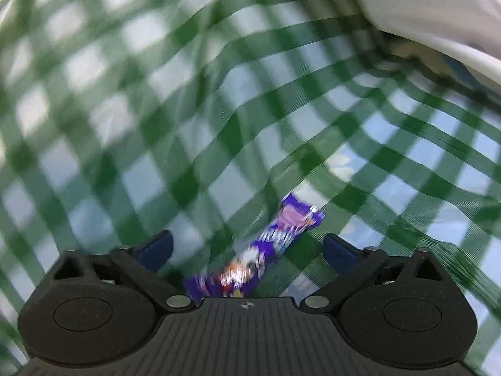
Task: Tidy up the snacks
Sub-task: 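Grasp the red packet with left tool while right tool grasps the purple stick, then carry the red packet and purple stick over the box with both tools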
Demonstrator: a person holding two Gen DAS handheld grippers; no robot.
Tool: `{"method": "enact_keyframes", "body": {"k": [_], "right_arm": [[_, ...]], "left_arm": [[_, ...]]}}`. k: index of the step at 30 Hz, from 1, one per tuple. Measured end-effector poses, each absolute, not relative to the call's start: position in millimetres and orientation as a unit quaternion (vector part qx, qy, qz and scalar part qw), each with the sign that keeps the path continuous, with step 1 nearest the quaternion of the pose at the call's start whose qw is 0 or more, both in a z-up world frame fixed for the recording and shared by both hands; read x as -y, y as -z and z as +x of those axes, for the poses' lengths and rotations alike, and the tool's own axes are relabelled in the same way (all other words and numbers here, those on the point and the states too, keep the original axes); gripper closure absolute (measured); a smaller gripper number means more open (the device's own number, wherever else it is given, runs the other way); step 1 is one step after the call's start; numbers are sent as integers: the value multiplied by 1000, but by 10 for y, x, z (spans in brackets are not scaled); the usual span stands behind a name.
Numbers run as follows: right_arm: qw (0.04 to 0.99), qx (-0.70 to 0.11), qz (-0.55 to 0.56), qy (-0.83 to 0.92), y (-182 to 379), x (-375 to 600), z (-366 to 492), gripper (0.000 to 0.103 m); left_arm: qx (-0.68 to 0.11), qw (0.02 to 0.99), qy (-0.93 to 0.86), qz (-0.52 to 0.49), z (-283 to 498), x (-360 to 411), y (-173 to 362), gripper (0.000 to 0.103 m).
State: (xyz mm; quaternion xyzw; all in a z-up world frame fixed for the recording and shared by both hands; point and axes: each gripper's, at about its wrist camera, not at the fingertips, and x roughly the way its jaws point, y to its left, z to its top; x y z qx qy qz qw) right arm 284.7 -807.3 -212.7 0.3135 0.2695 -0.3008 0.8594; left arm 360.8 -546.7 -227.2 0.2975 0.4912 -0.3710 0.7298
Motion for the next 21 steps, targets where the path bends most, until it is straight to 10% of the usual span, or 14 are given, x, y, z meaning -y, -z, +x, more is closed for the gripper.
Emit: {"method": "enact_keyframes", "body": {"k": [1,4,21], "right_arm": [[858,-274,313,301,2162,8034,2787,65],[858,-272,317,299,2182,7960,2583,88],[916,-234,250,209,1241,6611,980,89]], "left_arm": [[-490,731,375,291,3600,5437,2255,10],[-477,734,383,294,3530,5384,2153,38],[-449,796,365,179,2636,4003,753,44]]}}
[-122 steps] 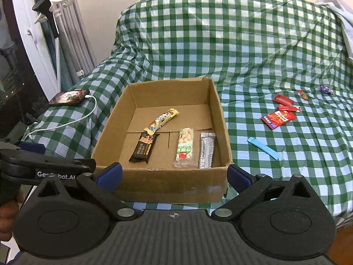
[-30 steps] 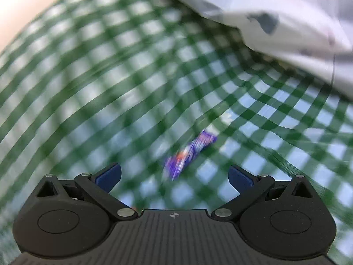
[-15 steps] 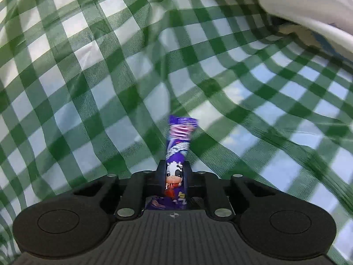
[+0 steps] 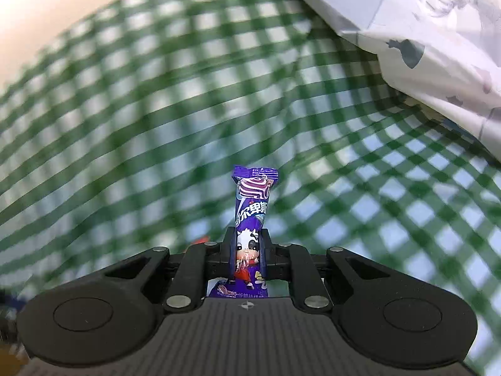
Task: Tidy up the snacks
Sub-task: 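Carry the red packet and purple stick over the box with both tools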
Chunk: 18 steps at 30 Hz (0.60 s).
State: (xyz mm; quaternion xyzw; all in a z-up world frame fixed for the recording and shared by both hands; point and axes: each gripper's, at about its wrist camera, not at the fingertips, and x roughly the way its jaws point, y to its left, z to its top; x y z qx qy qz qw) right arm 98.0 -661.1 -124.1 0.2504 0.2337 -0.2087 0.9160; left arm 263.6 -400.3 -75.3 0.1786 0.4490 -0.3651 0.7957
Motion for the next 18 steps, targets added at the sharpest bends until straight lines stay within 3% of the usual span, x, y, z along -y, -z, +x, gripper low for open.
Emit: {"method": "enact_keyframes", "body": {"k": [10,18], "right_arm": [[914,-256,266,169,669,4806,-252,89],[937,-262,215,79,-15,3531,-953,89]], "left_arm": [[-436,834,316,121,1324,2536,-61,44],[-434,860,251,94,381,1313,-427,44]]}}
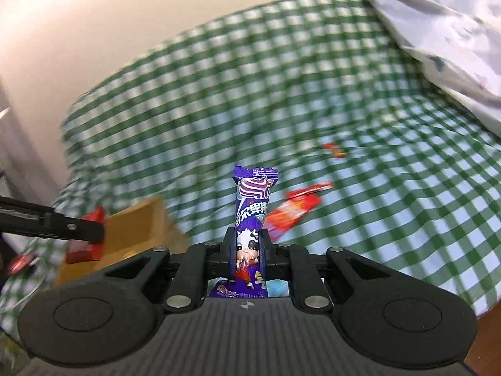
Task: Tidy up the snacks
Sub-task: 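Carry the red packet and purple stick over the box with both tools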
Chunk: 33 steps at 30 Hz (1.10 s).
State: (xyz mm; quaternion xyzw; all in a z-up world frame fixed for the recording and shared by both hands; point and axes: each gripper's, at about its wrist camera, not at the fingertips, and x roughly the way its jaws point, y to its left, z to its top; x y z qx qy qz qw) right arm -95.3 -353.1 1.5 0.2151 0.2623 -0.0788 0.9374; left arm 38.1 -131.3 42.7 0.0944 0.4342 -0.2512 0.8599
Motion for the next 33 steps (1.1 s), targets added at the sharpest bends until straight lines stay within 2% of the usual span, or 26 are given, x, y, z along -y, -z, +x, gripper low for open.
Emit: {"method": "enact_keyframes", "body": {"k": [9,15,33], "right_arm": [[939,-286,190,-17,-150,2328,-1437,89],[947,-279,156,-33,-277,1923,-1691,89],[950,-288,119,-10,-396,1687,-1761,88]], "left_arm": [[-420,891,146,96,-546,98,-461,44],[-420,896,125,77,-877,-347,-424,44],[-425,897,102,67,-809,-589,-369,44]]}}
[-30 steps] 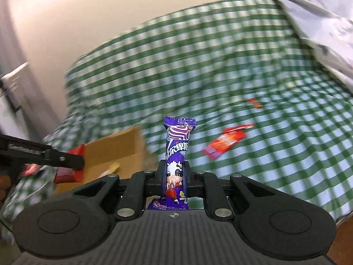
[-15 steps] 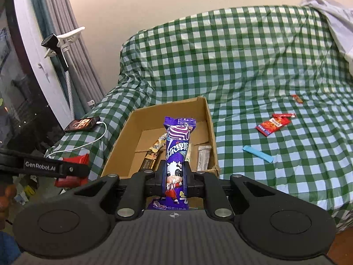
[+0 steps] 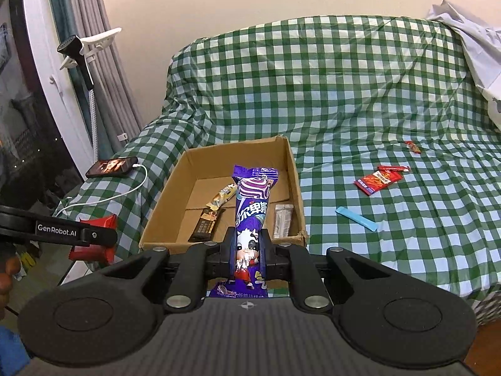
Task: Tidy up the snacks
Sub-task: 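Carry the red packet and purple stick over the box with both tools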
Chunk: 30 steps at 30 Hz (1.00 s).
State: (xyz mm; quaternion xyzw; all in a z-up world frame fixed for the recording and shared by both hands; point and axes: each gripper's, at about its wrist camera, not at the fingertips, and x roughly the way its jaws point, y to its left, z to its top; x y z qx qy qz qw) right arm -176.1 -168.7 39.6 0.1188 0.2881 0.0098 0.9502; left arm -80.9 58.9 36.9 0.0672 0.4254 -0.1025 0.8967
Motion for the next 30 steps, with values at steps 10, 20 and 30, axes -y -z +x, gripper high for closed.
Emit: {"method": "enact_keyframes", "body": {"k": [10,20,30], "right_arm": [[943,-313,113,-9,-297,1671,-1533,88],[934,-339,115,-12,-183,1698,-1167,88],[928,-355,113,-24,-75,1715,-678,88]], "left_arm": [[-442,888,106,72,-550,-539,-274,43],[-459,878,103,85,-175,-408,-125,43],[-472,870,100,96,299,-281,27,43]]}}
